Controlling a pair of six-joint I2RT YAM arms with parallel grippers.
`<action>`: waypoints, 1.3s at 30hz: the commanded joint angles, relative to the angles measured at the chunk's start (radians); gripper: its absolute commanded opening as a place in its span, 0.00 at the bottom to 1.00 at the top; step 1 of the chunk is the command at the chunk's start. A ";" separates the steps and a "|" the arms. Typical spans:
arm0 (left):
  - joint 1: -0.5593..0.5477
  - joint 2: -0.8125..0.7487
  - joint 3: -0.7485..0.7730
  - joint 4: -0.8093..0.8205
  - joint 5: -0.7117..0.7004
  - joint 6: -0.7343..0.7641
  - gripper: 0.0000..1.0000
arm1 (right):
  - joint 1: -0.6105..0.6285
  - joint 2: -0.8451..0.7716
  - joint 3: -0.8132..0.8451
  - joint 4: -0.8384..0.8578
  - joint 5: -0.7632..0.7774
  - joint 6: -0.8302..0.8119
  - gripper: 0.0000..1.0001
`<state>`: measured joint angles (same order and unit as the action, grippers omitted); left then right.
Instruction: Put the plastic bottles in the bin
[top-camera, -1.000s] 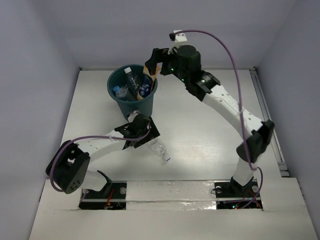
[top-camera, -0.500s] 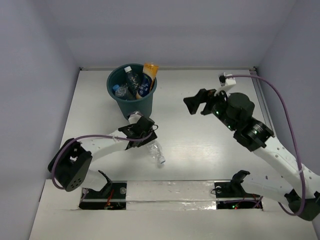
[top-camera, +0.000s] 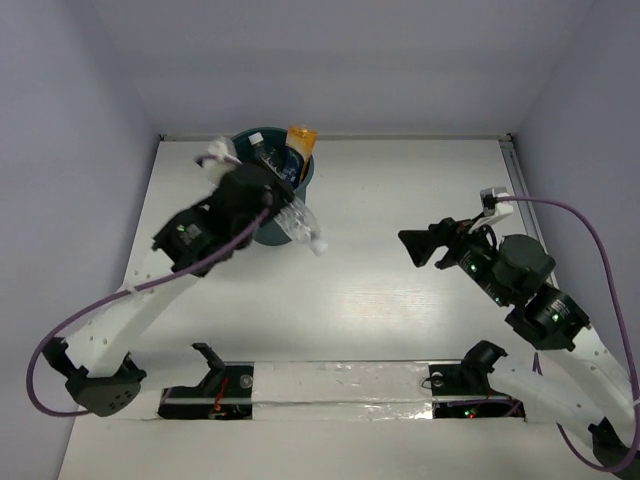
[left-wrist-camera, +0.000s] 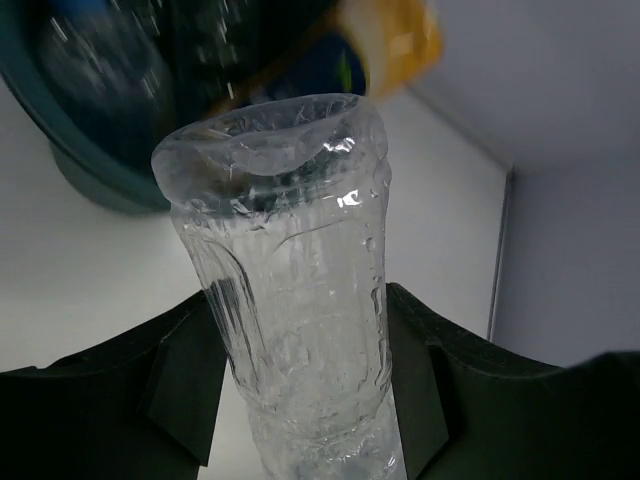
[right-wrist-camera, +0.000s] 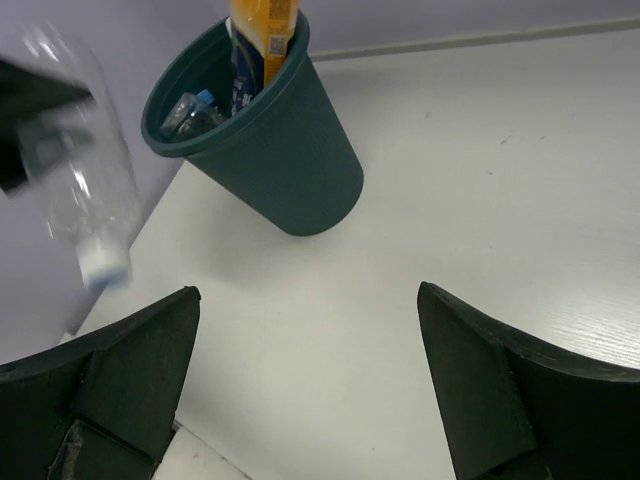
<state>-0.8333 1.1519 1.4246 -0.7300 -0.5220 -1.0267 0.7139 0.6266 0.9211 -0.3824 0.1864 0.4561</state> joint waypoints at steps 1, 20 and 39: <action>0.191 0.026 0.180 -0.108 -0.171 0.127 0.43 | 0.001 -0.007 -0.016 0.005 -0.080 0.012 0.94; 0.428 0.520 0.580 0.154 -0.594 0.563 0.43 | 0.001 -0.080 0.045 -0.128 -0.297 -0.059 0.92; 0.339 0.513 0.232 0.724 -0.665 0.780 0.43 | 0.001 -0.010 0.009 -0.075 -0.369 -0.016 0.92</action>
<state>-0.4915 1.7191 1.6630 -0.1089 -1.1793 -0.2371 0.7139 0.6075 0.9279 -0.5106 -0.1658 0.4313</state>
